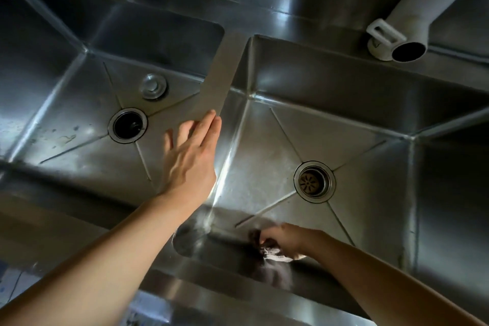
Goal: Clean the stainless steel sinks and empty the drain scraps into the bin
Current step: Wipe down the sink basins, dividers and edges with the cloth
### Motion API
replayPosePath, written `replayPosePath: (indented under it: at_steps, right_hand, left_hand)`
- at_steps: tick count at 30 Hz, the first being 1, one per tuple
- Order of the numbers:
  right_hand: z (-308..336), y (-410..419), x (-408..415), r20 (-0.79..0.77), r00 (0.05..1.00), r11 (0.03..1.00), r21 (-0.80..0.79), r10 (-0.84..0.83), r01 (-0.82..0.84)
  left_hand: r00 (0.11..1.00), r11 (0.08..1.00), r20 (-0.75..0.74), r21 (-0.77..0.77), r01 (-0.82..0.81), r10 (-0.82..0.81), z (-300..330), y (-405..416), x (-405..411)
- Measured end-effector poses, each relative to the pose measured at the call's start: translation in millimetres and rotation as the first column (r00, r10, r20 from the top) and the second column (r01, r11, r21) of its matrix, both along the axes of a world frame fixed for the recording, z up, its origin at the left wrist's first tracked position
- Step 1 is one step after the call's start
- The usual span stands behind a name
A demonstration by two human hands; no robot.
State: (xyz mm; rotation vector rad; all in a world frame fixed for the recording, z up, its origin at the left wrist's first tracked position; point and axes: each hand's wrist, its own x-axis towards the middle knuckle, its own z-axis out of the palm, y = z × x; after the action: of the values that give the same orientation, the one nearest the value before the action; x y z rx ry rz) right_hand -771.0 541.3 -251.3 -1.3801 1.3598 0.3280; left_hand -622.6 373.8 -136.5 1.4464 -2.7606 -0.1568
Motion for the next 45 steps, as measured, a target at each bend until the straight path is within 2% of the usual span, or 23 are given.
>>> replayPosePath:
  at_steps: [5, 8, 10, 12, 14, 16, 19, 24, 29, 34, 39, 45]
  right_hand:
    - [3, 8, -11, -0.079, 0.996, 0.990, 0.141, 0.030, -0.018]
    - [13, 1, -9, -0.070, 0.997, 0.977, 0.214, 0.037, -0.022]
    - [19, -3, -13, -0.037, 0.999, 0.980, 0.195, -0.034, 0.040]
    - [33, -1, -22, -0.060, 0.985, 0.971, 0.164, -0.164, 0.171]
    - [49, 7, -40, -0.154, 0.945, 0.954, 0.033, -0.288, 0.296]
    - [63, 17, -60, -0.221, 0.839, 0.867, -0.103, -0.498, 0.488]
    - [80, 48, -89, -0.241, 0.663, 0.705, -0.214, -0.708, 0.676]
    - [86, 100, -112, -0.288, 0.510, 0.579, -0.259, -0.810, 0.773]
    - [78, 123, -116, -0.327, 0.498, 0.585, -0.274, -0.803, 0.763]
    - [79, 132, -125, -0.332, 0.499, 0.597, -0.370, -0.800, 0.712]
    - [98, 145, -134, -0.310, 0.425, 0.526, -0.483, -0.851, 0.700]
    - [113, 162, -144, -0.278, 0.354, 0.450, -0.554, -0.893, 0.700]
  left_hand:
    - [0.997, 0.997, 0.015, -0.007, 0.070, -0.070, 6, -1, -2]
    - [0.962, 0.963, -0.061, -0.045, 0.264, -0.267, -1, 7, -11]
    - [0.908, 0.913, -0.101, -0.021, 0.407, -0.407, -12, 17, -22]
    - [0.856, 0.849, -0.088, 0.113, 0.517, -0.510, -21, 28, -34]
    - [0.814, 0.773, -0.036, 0.291, 0.564, -0.580, -30, 41, -45]
    - [0.778, 0.712, 0.023, 0.422, 0.562, -0.628, -42, 50, -54]
    - [0.728, 0.631, 0.042, 0.534, 0.562, -0.684, -54, 64, -69]
    - [0.664, 0.510, 0.119, 0.743, 0.434, -0.738, -69, 88, -88]
    - [0.555, 0.389, 0.162, 0.863, 0.321, -0.816, -97, 109, -96]
    - [0.464, 0.416, 0.279, 0.882, 0.222, -0.841, -123, 130, -94]
    - [0.443, 0.366, 0.208, 0.879, 0.307, -0.872, -127, 142, -97]
    - [0.494, 0.301, 0.089, 0.880, 0.368, -0.865, -135, 162, -123]
